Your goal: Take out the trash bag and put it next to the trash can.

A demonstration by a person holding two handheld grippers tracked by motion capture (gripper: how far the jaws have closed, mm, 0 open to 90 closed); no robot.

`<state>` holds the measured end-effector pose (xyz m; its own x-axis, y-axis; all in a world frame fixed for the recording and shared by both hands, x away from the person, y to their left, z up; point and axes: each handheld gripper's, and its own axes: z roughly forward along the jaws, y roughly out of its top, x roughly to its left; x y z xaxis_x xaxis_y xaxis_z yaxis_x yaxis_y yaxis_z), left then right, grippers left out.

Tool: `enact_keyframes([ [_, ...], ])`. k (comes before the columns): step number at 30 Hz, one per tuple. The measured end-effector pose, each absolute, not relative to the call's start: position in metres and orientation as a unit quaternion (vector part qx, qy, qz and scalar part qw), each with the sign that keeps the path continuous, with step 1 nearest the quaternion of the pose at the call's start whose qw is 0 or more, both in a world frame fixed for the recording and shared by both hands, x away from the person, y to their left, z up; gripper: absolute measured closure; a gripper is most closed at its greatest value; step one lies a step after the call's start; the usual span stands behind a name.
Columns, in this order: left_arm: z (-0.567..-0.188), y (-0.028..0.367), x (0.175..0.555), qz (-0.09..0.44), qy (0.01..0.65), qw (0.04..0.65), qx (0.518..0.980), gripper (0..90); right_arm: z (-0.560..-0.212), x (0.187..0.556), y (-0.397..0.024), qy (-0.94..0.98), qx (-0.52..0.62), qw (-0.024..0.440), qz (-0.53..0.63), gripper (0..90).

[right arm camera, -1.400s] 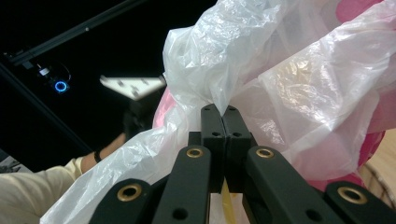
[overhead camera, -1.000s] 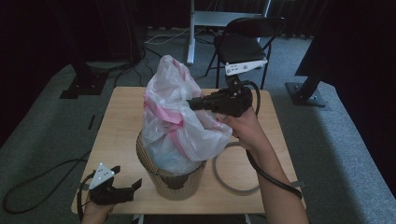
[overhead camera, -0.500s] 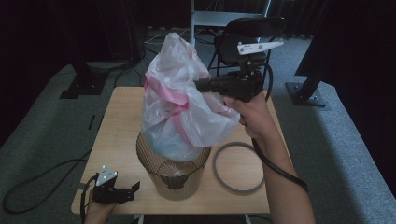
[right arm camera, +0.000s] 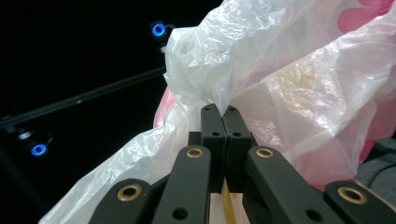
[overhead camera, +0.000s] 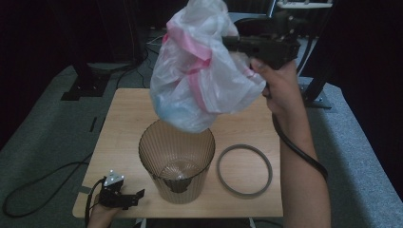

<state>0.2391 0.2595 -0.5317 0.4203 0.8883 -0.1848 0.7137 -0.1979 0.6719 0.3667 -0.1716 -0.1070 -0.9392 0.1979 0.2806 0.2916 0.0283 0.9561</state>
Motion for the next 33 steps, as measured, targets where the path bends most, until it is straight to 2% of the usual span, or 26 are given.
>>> enact_keyframes([
  [8, -0.533, 0.258, 0.241, 0.119, 0.524, 0.349, 0.767, 0.0, -0.099, 0.378, -0.212, -0.688, -0.21, 0.005, -0.694, 90.0],
  [19, -0.534, 0.257, 0.242, 0.11, 0.524, 0.347, 0.77, 0.0, -0.117, 0.391, -0.256, -0.663, -0.26, -0.013, -0.702, 90.0],
  [28, -0.536, 0.255, 0.242, 0.108, 0.522, 0.339, 0.775, 0.0, -0.183, 0.428, -0.265, -0.677, -0.343, -0.006, -0.651, 90.0],
  [29, -0.536, 0.255, 0.242, 0.109, 0.523, 0.339, 0.774, 0.0, -0.2, 0.437, -0.267, -0.675, -0.36, 0.003, -0.644, 90.0],
  [33, -0.536, 0.256, 0.243, 0.109, 0.524, 0.34, 0.773, 0.0, -0.224, 0.448, -0.266, -0.672, -0.377, 0.017, -0.638, 90.0],
])
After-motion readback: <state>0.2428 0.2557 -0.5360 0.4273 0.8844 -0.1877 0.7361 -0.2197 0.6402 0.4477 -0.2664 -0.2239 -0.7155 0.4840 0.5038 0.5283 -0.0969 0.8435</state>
